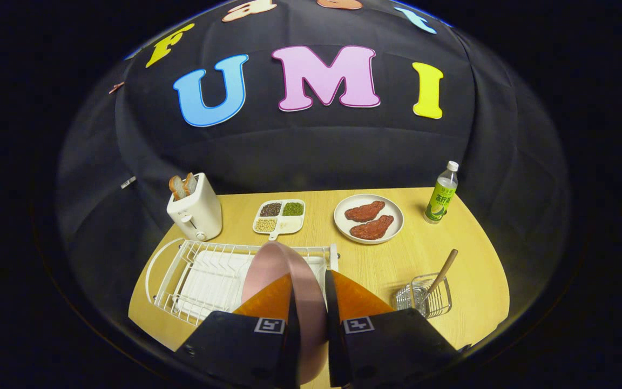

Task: Take the plate from the dish rack, then take the spoon from the basket and place it into the plate.

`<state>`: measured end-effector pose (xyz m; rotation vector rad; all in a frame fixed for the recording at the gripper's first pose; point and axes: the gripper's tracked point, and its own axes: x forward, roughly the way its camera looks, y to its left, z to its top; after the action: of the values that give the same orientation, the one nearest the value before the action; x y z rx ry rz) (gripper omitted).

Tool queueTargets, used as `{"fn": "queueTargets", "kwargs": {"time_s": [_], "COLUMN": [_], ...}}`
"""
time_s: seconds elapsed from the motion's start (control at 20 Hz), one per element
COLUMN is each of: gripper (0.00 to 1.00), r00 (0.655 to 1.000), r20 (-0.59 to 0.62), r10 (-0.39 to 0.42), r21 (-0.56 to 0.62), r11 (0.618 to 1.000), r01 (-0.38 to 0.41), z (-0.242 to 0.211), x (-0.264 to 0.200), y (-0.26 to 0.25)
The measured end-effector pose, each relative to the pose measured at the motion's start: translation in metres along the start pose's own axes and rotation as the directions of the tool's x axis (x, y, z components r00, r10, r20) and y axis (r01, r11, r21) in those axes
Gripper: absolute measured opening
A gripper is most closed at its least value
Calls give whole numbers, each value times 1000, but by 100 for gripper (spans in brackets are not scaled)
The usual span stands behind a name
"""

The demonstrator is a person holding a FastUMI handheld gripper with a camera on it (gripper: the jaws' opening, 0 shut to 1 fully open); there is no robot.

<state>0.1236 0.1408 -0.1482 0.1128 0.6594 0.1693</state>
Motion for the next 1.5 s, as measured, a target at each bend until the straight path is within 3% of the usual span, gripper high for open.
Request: {"fn": "queueTargets", "kwargs": {"time_s": [0.55, 0.75, 1.25, 1.5], "gripper": [24, 24, 25, 27], "r00": [981, 968, 901, 908], "r20": [-54, -134, -255, -267], "r10": [184, 211, 352, 322], "r21": [134, 169, 219, 211], "r11": [975, 968, 928, 939], "r01": [-175, -187, -301, -271], "z": [-83, -127, -196, -208], "x": [-92, -81, -20, -2], "y": [-88, -127, -141, -164]}}
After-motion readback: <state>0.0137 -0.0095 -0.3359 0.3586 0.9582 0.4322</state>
